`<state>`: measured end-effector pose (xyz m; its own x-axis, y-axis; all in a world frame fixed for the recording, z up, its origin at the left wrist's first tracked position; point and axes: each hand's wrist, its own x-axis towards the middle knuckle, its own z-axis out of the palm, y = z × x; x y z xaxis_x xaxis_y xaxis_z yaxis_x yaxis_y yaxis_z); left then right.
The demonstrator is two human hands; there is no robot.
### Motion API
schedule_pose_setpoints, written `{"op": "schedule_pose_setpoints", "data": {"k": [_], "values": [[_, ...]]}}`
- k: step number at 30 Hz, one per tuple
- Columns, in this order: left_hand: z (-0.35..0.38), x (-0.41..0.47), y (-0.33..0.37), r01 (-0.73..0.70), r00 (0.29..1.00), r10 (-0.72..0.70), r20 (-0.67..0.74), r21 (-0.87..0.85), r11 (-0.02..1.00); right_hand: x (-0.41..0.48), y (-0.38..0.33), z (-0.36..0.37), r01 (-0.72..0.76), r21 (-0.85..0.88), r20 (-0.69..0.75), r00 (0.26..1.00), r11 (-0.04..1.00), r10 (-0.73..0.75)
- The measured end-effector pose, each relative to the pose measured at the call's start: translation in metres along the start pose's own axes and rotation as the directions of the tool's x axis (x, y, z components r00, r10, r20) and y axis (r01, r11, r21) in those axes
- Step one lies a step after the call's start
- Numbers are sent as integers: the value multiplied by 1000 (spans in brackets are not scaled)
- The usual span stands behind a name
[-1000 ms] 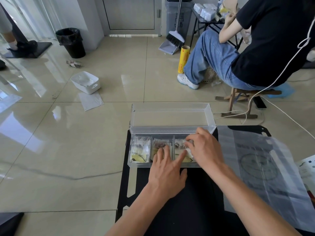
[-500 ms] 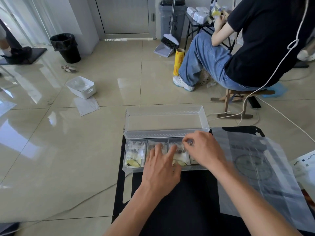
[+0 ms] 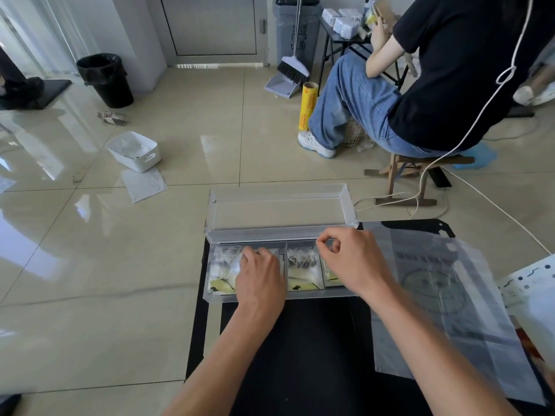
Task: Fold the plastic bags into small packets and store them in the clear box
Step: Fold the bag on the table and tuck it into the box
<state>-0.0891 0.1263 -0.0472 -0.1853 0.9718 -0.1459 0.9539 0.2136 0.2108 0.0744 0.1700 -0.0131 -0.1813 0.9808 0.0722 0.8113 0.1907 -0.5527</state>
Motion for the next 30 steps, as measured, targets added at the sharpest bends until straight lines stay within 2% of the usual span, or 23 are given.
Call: {"op": "schedule_pose_setpoints", "data": {"k": [4,10,15,19,22,23,25,26,27,28,30], "values": [[-1,3,4,37,999,-37,-13,-6,999,2,-2,1,4,27,23,1000,1000,-4],[-14,-2,-4,-44,999,43,-24,-21,999,4,-6,3,-17,32,46,999,999,15],[-21,-7,-4,-31,1000,31,4,8,999,2,-15,11,-20,31,80,997,999,17],[-42,-6,-15,10,994,-32,-108,-195,981,-1,-22,20,-11,30,126,992,999,7],[-50,-10,-28,34,984,-101,-144,-406,913,2,-30,27,-46,106,134,991,993,31],[-52,-12,-31,46,981,-137,-135,-529,847,3,-34,28,-71,144,128,990,987,52],[-54,-16,-35,73,975,-208,-79,-770,634,6,-39,30,-162,216,164,978,963,128],[-53,-18,-38,82,971,-232,-51,-845,529,7,-41,31,-226,262,210,962,938,173],[-50,-19,-39,92,969,-244,-31,-875,476,7,-43,33,-282,313,254,945,907,206],[-46,-21,-41,96,971,-239,-26,-869,485,8,-43,36,-320,359,275,934,877,228],[-38,-23,-40,82,979,-196,-54,-780,620,11,-42,41,-346,403,251,932,847,262]]}}
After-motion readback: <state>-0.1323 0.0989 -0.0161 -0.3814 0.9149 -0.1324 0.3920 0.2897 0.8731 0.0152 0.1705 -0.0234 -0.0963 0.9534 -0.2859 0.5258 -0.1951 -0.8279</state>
